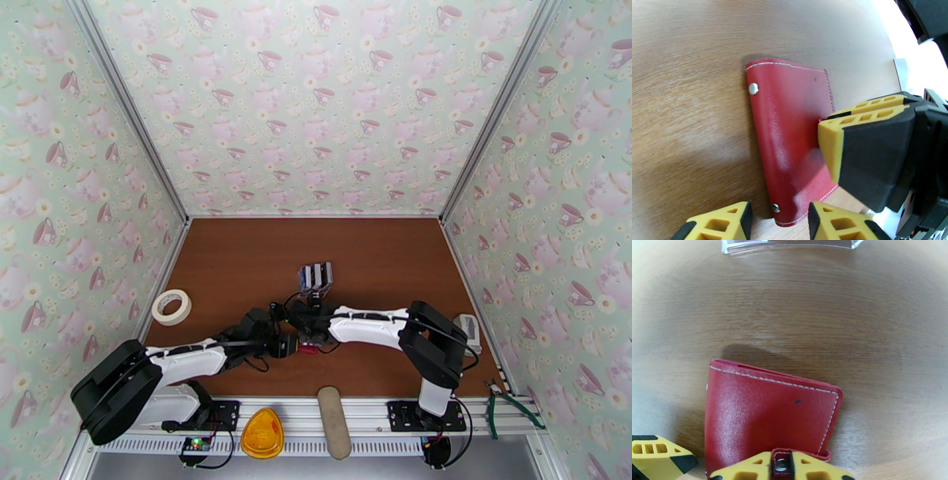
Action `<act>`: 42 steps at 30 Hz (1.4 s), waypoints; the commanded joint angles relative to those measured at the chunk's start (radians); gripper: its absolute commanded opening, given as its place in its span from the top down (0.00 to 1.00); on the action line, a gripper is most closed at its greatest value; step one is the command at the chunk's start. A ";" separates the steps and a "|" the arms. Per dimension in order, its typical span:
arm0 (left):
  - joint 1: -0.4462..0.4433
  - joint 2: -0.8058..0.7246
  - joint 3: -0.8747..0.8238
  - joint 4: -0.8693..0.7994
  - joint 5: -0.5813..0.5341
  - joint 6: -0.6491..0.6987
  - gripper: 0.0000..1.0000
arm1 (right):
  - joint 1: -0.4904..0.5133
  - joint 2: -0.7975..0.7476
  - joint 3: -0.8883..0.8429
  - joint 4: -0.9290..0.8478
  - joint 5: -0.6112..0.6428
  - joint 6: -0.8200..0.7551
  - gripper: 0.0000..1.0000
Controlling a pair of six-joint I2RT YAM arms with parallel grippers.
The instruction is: Put the credit cards into the card holder
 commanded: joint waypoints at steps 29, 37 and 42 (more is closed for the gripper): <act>-0.005 0.187 0.070 0.025 -0.117 -0.068 0.75 | -0.183 -0.151 -0.184 0.335 -0.261 -0.161 1.00; -0.005 0.224 0.075 0.036 -0.118 -0.088 0.79 | -0.278 -0.219 -0.324 0.580 -0.475 -0.120 1.00; -0.005 0.215 0.076 0.034 -0.117 -0.098 0.78 | -0.297 -0.276 -0.322 0.490 -0.451 -0.146 1.00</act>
